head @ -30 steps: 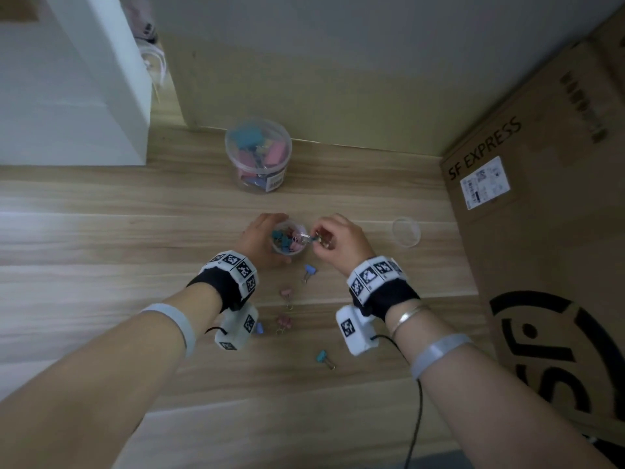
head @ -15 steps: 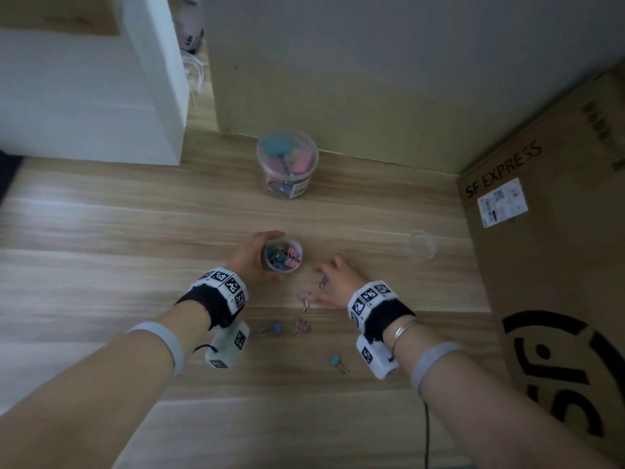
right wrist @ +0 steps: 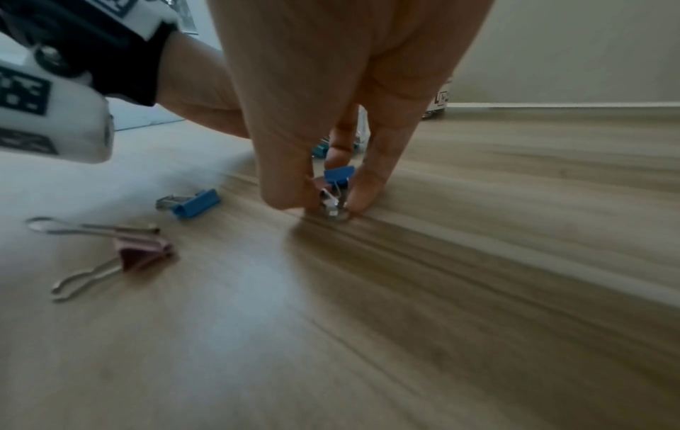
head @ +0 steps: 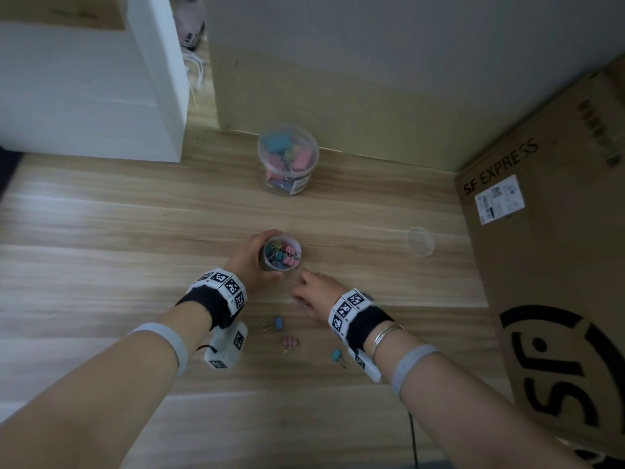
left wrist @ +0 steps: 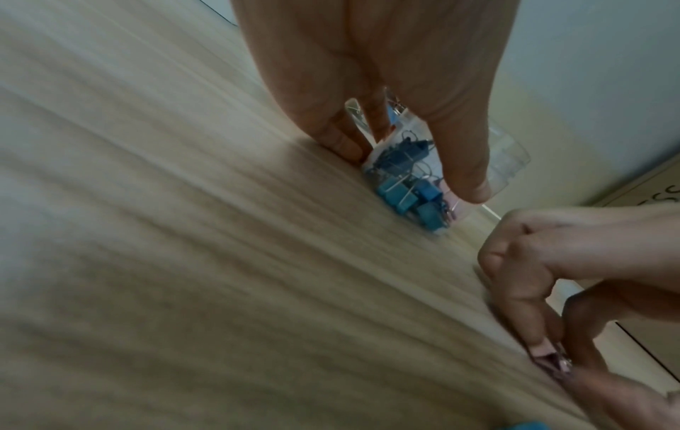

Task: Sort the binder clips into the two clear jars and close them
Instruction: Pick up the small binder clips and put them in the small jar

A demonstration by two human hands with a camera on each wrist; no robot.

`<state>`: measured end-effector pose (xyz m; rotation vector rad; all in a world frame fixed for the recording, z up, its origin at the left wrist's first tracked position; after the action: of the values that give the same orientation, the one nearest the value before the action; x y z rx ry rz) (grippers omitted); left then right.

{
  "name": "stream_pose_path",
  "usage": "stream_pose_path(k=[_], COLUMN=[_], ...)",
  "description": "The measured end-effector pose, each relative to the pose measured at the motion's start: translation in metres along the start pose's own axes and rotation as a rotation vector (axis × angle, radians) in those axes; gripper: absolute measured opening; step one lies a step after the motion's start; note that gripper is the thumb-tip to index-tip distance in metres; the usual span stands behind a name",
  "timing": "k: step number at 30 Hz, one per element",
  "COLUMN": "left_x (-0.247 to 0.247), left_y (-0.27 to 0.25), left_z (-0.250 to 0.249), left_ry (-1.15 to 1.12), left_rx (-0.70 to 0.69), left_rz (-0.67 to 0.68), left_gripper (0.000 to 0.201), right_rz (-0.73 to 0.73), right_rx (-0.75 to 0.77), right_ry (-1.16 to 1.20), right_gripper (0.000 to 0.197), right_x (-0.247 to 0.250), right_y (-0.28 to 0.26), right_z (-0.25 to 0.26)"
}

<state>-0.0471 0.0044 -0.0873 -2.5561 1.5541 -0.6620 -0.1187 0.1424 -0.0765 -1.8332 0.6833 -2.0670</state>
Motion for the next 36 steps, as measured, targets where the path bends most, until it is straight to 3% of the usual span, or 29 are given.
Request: stream_pose_path(k=[6,9,12,16,19,21,24,26,30,36], left_x=[0.0,0.0,-0.001,-0.002,-0.002,-0.002,-0.004,-0.004,-0.006,-0.005], left_y=[0.0,0.001,0.004,0.004,0.0,-0.004,-0.008,-0.009,-0.01,-0.014], left_z=[0.003,0.004,0.005,0.005,0.006,0.007,0.009,0.009,0.009,0.015], left_ry=[0.001,0.0,0.02,0.044,0.041,0.035,0.032,0.022,0.008,-0.012], left_rx=[-0.01,-0.006,0.001,0.014,-0.017,-0.039,-0.057,-0.056,-0.067,-0.054], left_rz=[0.01,0.013,0.012,0.031,0.034,0.028,0.03,0.039,0.049,0.064], left_gripper=[0.084,0.086,0.088,0.091,0.089,0.088,0.086,0.086,0.086,0.085], right_rz=[-0.147,-0.311,-0.445,-0.362,-0.329,-0.127,0.261,0.356,0.365,0.157], right_rx=[-0.105,-0.163,-0.125,-0.092,-0.078,-0.005,0.055,0.076,0.092,0.001], right_ry=[0.162,0.23,0.265,0.252,0.287,0.231,0.099,0.084,0.042,0.127], right_gripper=[0.015,0.015,0.018,0.027,0.021,0.017,0.033,0.046,0.046,0.044], right_x=[0.018,0.048,0.075,0.075,0.061,0.039,-0.007,-0.027,-0.039,-0.029], right_y=[-0.005,-0.007,0.003,0.017,-0.001,-0.019,-0.043,-0.054,-0.06,-0.04], right_z=[-0.015,-0.026,-0.022,-0.01,-0.013,-0.013,-0.01,-0.006,-0.003,0.012])
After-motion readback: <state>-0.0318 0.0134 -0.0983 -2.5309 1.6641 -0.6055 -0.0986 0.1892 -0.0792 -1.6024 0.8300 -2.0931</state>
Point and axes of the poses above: each hand's wrist, its own y-axis towards the middle knuckle, its own x-axis out of the back of the hand, z = x × y, the point moved 4 cm from there along y, towards the middle knuckle, and after that the axes turned 14 degrees about -y, right-handed, at the moved point
